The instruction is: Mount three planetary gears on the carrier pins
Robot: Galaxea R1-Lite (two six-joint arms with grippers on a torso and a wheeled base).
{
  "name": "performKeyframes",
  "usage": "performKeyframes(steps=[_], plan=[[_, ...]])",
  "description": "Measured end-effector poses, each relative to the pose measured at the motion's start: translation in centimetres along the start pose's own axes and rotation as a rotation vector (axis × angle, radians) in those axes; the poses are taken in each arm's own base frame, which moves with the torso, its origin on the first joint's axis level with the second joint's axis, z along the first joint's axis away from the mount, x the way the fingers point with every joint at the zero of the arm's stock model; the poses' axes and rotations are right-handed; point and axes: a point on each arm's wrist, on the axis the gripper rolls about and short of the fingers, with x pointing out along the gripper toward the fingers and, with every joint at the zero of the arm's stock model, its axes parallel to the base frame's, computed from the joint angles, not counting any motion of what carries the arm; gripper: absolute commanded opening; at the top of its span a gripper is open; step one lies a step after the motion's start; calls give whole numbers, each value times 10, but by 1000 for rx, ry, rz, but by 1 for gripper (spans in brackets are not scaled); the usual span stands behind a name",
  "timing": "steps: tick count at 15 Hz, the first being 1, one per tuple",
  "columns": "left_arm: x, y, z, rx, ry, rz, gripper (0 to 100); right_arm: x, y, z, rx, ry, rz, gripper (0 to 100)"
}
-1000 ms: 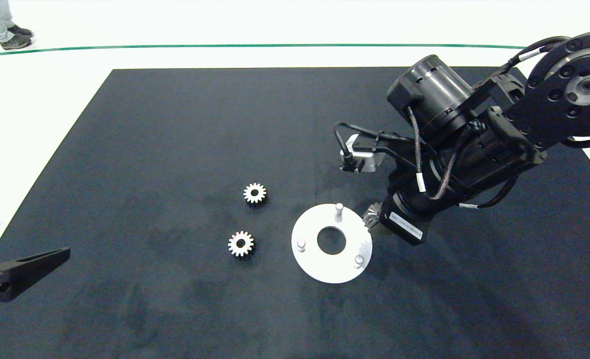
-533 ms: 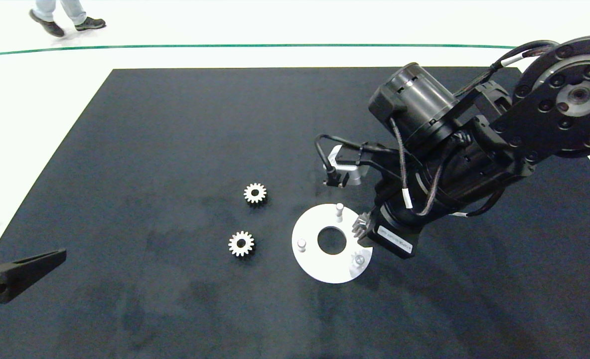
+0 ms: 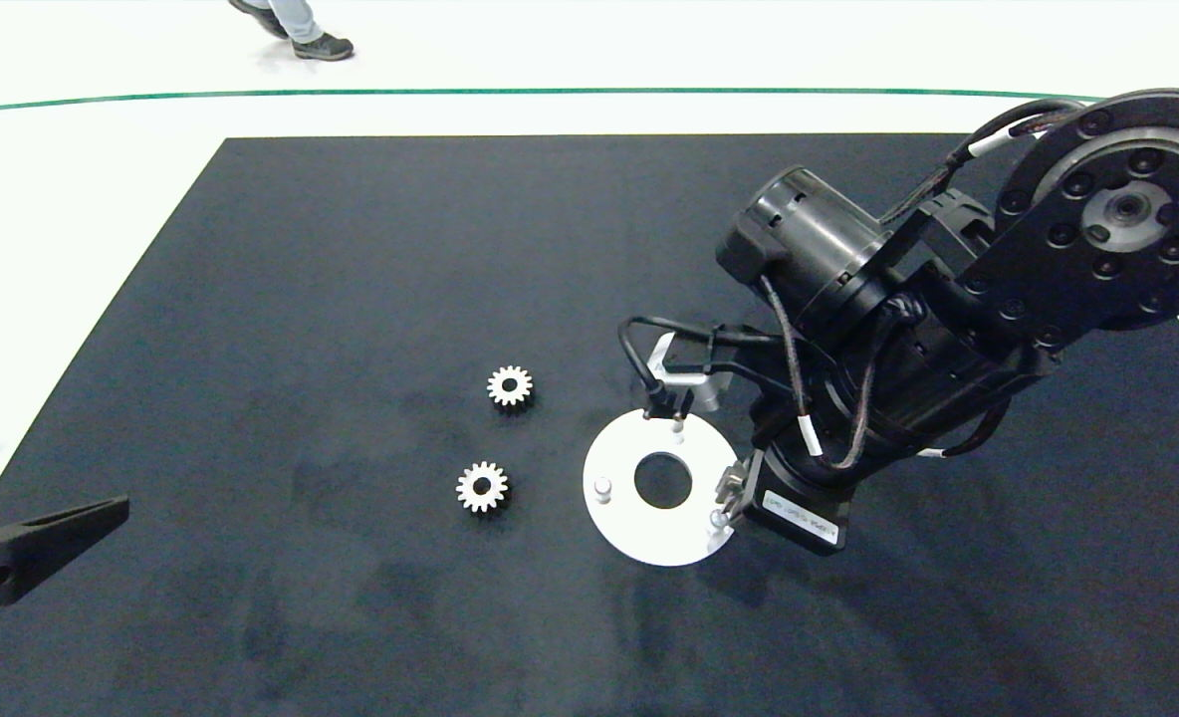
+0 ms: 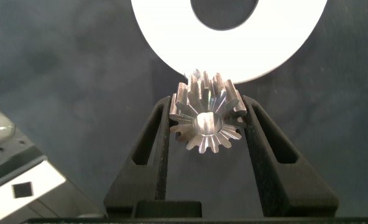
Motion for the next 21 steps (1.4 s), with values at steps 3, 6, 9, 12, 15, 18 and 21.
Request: performKeyframes(steps=[3, 6, 9, 12, 15, 18, 21], plan=[[-4, 0, 2, -20, -32, -16, 100, 5, 1, 1, -7, 18, 4, 25], [-11, -1, 3, -44, -70, -47, 100, 11, 4, 1, -16, 41, 8, 25], [-14, -1, 4, -43, -85, -48, 100, 18, 6, 2, -22, 64, 0, 25], [-16, -1, 4, -43, -92, -48, 100, 24, 5, 6, -21, 62, -3, 25], [-17, -1, 4, -41, -94, -49, 100, 28, 4, 12, -25, 54, -28, 25], [-17, -1, 4, -40, -95, -50, 100, 32, 9, 17, -38, 52, -23, 25], [-17, -1, 4, -39, -95, -50, 100, 35, 14, 19, -55, 64, -10, 25]])
